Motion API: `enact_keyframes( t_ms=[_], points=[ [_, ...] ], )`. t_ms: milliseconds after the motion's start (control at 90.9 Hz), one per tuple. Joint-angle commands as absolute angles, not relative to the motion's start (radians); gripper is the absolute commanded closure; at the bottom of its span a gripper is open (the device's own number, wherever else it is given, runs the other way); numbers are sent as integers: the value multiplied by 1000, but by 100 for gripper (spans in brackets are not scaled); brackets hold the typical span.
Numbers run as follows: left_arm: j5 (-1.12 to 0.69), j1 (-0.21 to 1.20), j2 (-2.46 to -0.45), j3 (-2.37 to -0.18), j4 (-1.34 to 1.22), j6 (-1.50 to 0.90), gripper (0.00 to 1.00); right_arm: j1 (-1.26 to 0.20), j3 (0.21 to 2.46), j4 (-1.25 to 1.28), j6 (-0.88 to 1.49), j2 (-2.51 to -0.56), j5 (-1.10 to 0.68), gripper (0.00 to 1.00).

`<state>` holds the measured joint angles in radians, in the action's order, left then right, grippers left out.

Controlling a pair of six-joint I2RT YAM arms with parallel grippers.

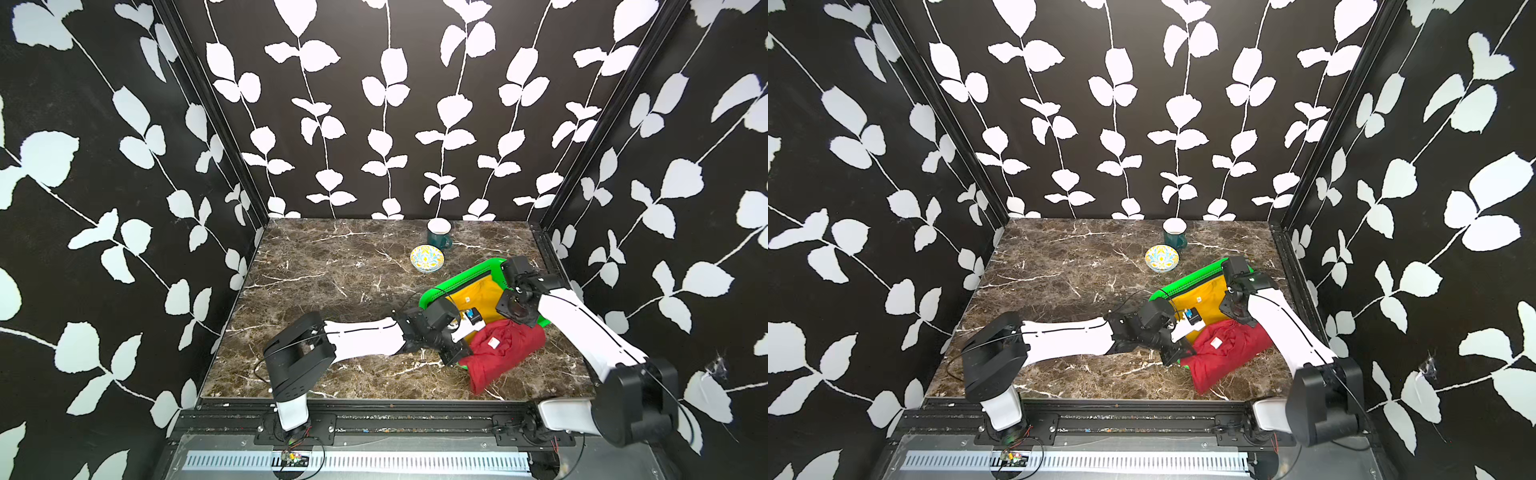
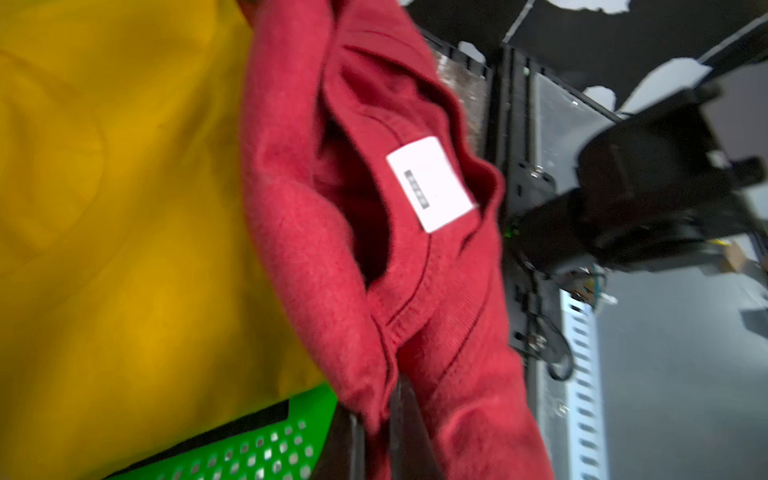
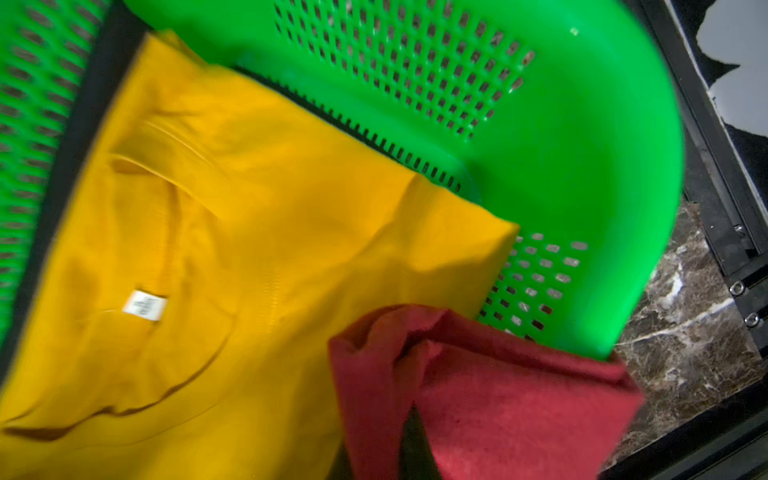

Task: Put the folded t-shirts into the basket
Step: Move the bin to the center of the board, then place the T-shirt in the bin.

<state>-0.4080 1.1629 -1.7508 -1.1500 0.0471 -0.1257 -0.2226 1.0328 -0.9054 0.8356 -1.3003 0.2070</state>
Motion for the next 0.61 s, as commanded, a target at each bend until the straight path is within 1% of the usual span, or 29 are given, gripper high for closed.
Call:
enact_keyframes(
  t_ms=[0, 121, 176, 264, 363, 473, 594],
  points=[
    [-437, 1200, -1675, -1258, 171, -89, 100, -225, 1086, -961, 870, -1223, 211, 100],
    [-462, 1227, -1644, -1330, 176, -69, 100, -225, 1133, -996, 902, -1126, 186, 100],
    [-480, 1227, -1622, -1335, 149, -82, 100, -224, 1151, -990, 888, -1087, 187, 100],
    [-459, 1227, -1574, -1328, 124, -80, 100, -224, 1182, -988, 862, -1052, 222, 100],
    [-410, 1226, -1565, -1379, 184, -36, 100, -216, 1244, -1024, 850, -1082, 269, 100],
    [-399, 1220, -1593, -1454, 264, 26, 100, -196, 1303, -1034, 835, -1150, 273, 100],
    [-412, 1154, -1621, -1464, 273, -1, 100, -174, 1355, -1030, 834, -1231, 272, 100]
  ],
)
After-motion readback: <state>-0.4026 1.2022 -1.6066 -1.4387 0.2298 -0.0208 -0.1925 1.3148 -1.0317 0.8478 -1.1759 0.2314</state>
